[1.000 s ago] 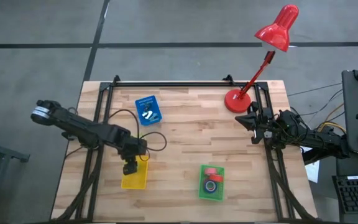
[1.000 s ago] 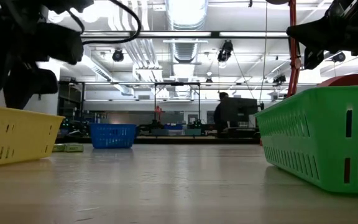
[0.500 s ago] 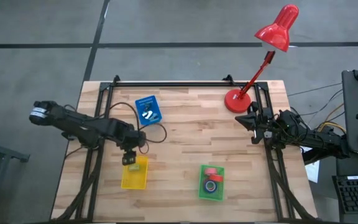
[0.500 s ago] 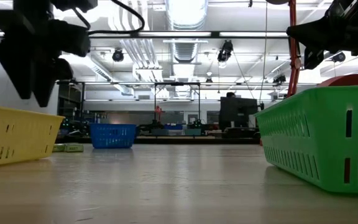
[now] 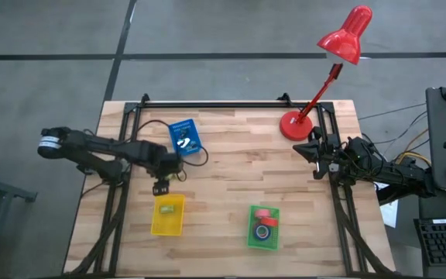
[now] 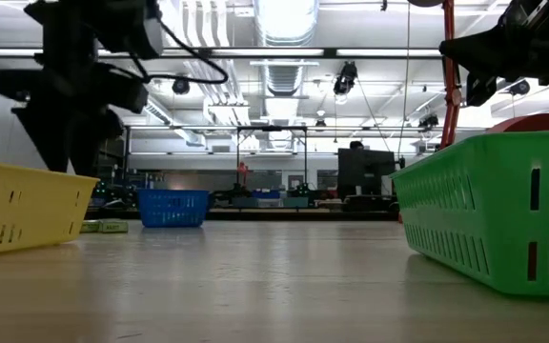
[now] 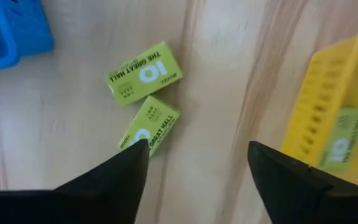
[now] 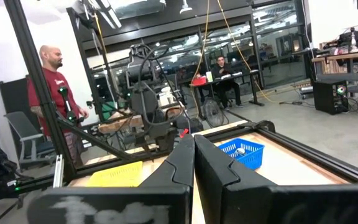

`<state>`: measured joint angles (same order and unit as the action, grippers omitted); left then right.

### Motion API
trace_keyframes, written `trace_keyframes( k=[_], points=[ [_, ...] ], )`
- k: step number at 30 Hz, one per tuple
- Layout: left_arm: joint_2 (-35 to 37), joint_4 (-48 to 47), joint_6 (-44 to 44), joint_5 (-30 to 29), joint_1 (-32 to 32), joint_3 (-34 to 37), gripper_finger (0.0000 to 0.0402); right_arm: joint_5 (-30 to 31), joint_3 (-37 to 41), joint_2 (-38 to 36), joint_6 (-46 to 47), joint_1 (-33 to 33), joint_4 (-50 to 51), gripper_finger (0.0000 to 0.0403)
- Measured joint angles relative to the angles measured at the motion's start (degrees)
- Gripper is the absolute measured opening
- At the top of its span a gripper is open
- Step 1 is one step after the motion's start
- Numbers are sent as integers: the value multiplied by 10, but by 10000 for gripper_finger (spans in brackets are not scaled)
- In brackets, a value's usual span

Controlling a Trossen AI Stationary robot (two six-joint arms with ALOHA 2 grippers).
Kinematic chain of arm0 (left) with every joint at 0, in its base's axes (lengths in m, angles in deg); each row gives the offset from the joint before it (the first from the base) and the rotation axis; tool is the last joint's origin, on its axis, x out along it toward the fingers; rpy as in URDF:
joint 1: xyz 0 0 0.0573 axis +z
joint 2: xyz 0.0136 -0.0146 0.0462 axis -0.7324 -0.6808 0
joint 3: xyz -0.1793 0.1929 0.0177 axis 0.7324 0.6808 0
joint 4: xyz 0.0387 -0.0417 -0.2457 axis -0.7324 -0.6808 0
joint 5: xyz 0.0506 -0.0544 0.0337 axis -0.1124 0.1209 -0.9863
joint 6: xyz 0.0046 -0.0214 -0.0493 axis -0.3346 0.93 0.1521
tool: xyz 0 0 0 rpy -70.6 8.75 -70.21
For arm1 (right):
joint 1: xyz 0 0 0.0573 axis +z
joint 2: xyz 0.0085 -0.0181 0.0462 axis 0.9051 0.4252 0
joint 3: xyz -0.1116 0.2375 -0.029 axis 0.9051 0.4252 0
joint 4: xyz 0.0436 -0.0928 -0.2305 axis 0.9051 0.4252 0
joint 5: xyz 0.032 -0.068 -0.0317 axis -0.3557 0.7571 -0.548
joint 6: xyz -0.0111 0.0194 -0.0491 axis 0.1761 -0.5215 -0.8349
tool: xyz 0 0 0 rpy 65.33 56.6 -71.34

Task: Pick and place Stapler, Stapler remover, tape
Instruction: Put the left staple pin box into the yellow bin

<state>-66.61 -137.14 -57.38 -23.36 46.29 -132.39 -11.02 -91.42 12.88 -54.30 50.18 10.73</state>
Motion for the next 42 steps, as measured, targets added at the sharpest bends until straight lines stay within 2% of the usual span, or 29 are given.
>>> trace_keyframes(
  k=[4, 7, 13, 35, 38, 42],
  points=[
    [0, 3, -7, -47, 1, 19, 308, 0, 0, 0, 0, 0, 0, 9],
    [0, 23, -38, -81, 1, 28, 320, 0, 0, 0, 0, 0, 0, 9],
    [-15, 55, -71, -55, 2, 43, 317, 0, 0, 0, 0, 0, 0, 9],
    [-149, 86, -96, -57, 22, 43, 315, 0, 0, 0, 0, 0, 0, 9],
    [-146, 88, -96, -56, 22, 43, 302, 0, 0, 0, 0, 0, 0, 9],
    [-132, 89, -96, -52, 22, 44, 266, 0, 0, 0, 0, 0, 0, 9]
  ],
)
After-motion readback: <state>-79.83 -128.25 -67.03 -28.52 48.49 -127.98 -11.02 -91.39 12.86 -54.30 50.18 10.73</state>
